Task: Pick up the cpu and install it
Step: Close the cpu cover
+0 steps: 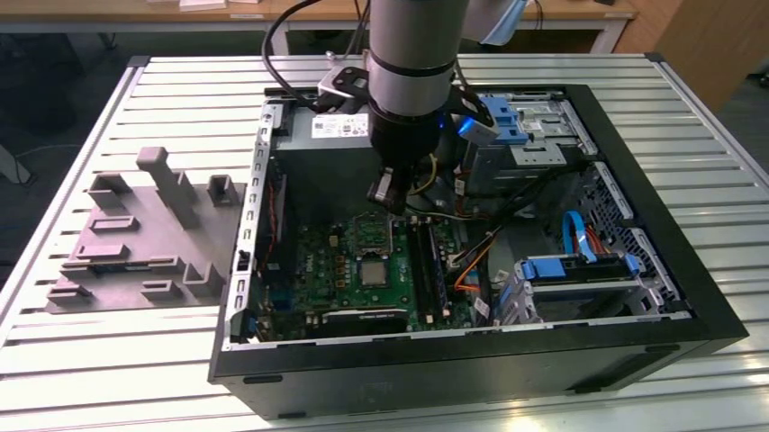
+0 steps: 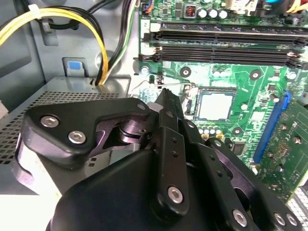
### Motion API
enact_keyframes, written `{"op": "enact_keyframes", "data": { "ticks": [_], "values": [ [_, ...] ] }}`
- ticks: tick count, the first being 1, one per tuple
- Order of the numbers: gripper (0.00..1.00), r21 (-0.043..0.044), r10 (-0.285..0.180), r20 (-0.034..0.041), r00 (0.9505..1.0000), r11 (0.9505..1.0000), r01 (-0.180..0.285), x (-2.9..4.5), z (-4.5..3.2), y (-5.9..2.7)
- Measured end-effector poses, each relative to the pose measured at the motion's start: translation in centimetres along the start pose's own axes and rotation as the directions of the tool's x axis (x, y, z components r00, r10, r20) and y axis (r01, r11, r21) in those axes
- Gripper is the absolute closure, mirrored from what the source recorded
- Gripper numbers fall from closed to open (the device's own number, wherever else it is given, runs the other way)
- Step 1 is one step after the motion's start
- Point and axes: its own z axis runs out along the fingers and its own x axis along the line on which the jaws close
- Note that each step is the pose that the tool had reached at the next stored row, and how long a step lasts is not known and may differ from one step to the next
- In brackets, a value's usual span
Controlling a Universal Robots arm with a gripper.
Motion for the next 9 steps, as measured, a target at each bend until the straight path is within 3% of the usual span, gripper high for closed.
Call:
{"op": "enact_keyframes", "data": {
  "ticks": [3,9],
  "values": [
    [0.89,0.0028,-0.001,-0.0052,1.0,1.0,0.001,0.19,0.01,-0.01],
    [0.89,0.0034,-0.003,-0.0061,1.0,1.0,0.003,0.4,0.01,-0.09]
  ]
}}
